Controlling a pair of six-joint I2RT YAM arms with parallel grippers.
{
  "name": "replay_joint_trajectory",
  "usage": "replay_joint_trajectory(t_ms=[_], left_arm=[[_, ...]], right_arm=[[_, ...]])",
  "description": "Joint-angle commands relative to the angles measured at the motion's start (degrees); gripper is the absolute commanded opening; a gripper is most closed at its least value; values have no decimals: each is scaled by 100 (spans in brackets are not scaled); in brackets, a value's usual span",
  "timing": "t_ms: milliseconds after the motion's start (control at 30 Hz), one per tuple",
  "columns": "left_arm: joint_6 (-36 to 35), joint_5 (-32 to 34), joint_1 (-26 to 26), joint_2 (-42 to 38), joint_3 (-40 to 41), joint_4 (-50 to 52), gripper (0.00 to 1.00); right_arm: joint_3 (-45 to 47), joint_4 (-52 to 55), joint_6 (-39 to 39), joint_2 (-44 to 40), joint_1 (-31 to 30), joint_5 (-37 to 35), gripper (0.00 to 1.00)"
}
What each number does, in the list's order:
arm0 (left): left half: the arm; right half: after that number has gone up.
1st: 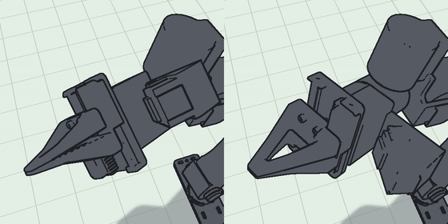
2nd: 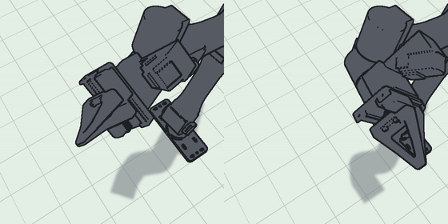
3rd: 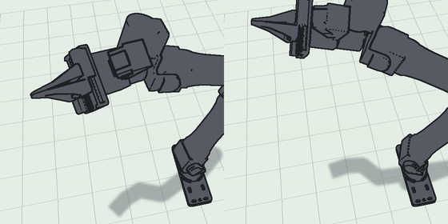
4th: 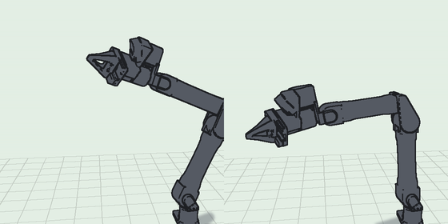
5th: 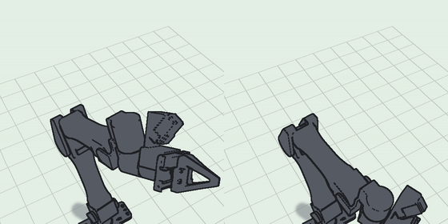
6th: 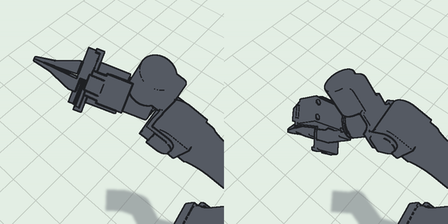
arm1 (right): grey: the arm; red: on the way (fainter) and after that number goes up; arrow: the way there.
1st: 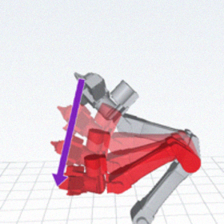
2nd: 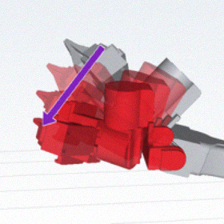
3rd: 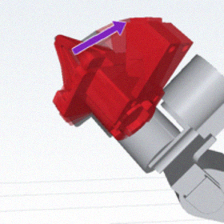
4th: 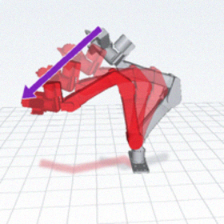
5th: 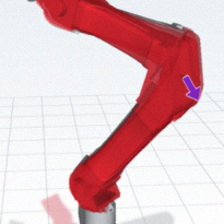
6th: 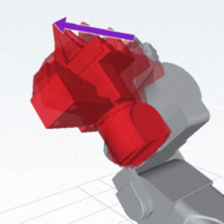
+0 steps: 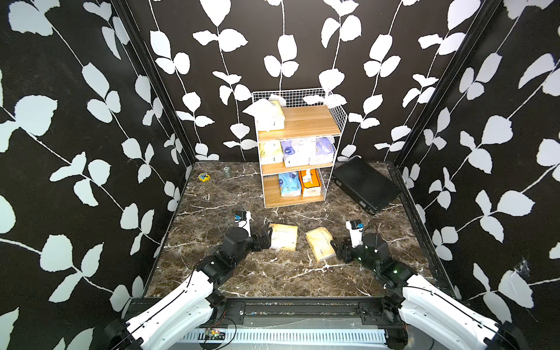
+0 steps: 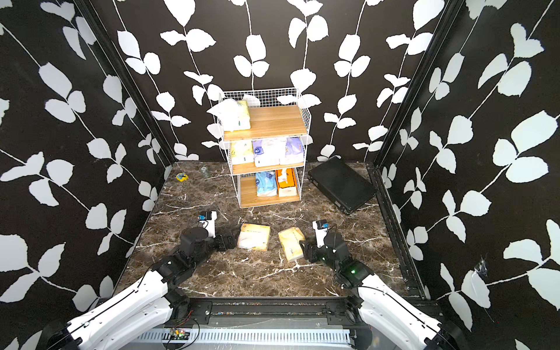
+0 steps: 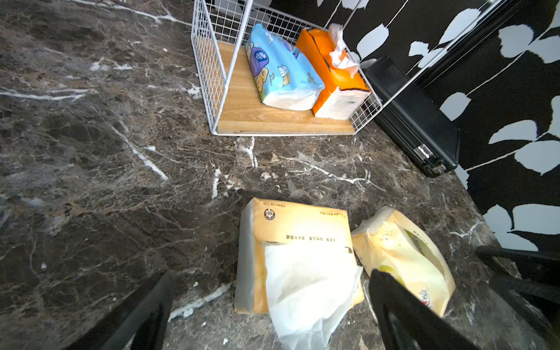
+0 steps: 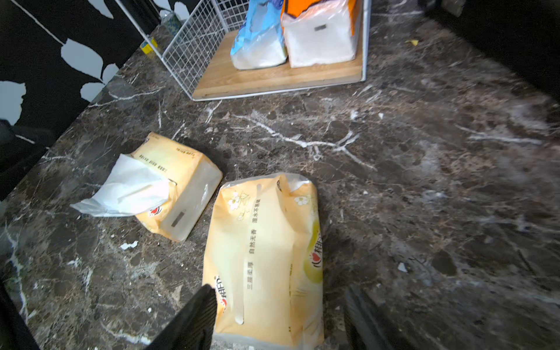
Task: Remove the tissue boxes from the shelf
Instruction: Place the box of tissues at the center of the board, then move the box of tissues to the center of the board.
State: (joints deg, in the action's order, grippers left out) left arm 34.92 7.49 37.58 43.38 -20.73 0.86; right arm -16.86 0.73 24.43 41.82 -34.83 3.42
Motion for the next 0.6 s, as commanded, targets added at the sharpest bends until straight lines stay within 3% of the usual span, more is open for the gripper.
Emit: replay_joint_trajectory(t_ms=[0,133,367,567], left_arm=[[59,-89,30,65,111,-255,99],[180,-119,46,216,266,-458,99],[193,-140,46,312,152,-121,99],[257,-65,48,37,225,24,99]], right_arm=[[-687,280,149,99,-24,-145,68],[-1283,427,185,924,-45,240,65],[-2011,510,54,2570,-103,34,65],[-2356,55,123,3287,-349,275,65]])
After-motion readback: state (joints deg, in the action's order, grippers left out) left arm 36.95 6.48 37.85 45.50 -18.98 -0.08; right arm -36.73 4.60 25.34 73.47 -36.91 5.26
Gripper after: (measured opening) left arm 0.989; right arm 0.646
